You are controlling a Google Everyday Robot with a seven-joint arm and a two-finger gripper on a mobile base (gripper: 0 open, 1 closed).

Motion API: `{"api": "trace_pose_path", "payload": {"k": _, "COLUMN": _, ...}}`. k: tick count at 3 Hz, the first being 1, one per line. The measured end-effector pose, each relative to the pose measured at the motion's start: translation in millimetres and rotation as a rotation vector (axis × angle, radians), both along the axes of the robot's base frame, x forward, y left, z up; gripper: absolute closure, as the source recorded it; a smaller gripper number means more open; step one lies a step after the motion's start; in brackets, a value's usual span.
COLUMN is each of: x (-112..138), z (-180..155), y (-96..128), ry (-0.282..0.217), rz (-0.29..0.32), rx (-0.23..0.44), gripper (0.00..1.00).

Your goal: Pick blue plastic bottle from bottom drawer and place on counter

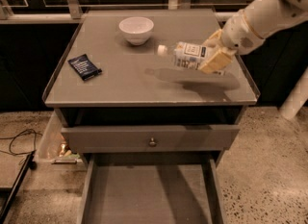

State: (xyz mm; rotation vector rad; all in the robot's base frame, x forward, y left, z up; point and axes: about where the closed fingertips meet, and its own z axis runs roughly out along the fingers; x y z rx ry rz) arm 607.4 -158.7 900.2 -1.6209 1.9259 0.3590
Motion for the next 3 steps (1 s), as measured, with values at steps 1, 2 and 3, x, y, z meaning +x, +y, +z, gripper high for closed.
{"api": "trace_pose_path", "payload": {"k": 1, "x": -44.7, "z": -12.6, "y": -10.9, "ry": -0.009, "rz": -0.002, "rx": 0.003, "gripper": 1.00}}
{"api": "trace_pose_path", "payload": {"k": 2, "x": -89.1, "z": -31.1, "y": -21.6, "ry": -0.004, "rz": -0.020, "rx": 0.021, "gripper": 1.00}}
{"api": "trace_pose_path", "payload": {"k": 3, "x": -136.4, "z": -46.8, "y": -29.3, "ry": -0.010, "rz": -0.044, "rx": 0.045, "gripper": 1.00}}
